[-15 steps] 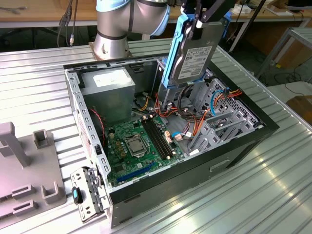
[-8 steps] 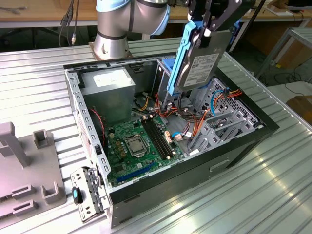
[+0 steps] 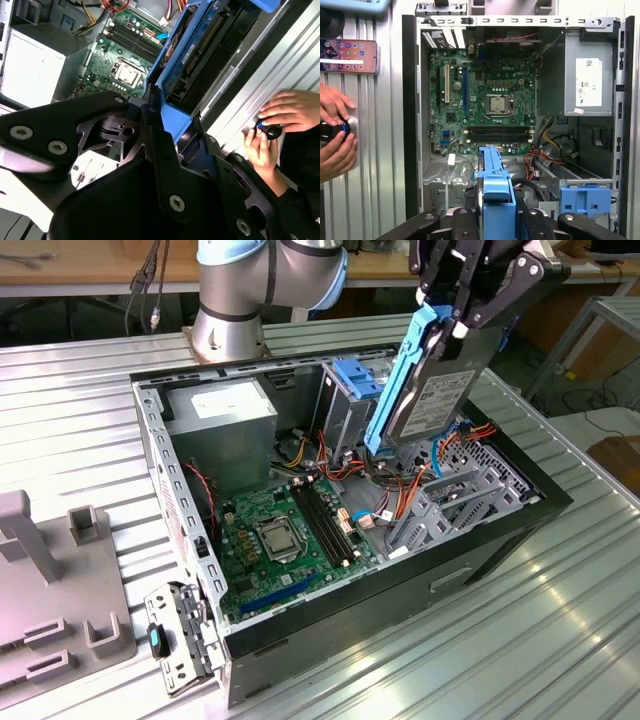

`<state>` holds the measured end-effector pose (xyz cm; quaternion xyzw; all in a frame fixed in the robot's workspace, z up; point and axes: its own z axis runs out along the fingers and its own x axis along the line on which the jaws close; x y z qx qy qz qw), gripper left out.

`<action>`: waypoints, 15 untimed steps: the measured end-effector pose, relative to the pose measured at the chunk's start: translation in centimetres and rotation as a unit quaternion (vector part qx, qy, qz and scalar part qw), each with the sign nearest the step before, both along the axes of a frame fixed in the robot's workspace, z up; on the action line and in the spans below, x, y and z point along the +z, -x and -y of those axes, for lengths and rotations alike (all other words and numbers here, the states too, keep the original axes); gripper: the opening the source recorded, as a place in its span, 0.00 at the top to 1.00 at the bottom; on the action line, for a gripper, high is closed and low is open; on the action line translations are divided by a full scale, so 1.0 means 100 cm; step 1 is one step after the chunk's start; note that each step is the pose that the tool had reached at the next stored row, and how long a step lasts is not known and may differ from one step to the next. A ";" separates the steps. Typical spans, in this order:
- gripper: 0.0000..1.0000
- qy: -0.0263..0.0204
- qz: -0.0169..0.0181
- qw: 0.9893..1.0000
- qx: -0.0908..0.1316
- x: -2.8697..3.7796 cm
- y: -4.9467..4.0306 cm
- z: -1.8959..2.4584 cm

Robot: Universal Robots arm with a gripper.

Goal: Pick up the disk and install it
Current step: 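Insert the disk into the insertion slot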

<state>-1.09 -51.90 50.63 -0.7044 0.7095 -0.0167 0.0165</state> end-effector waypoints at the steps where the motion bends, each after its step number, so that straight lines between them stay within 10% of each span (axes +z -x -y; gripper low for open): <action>1: 0.63 0.000 0.000 1.000 0.000 -0.0008 -0.0006 0.0040; 15: 0.63 -0.001 0.000 1.000 0.002 -0.0081 -0.0419 0.0361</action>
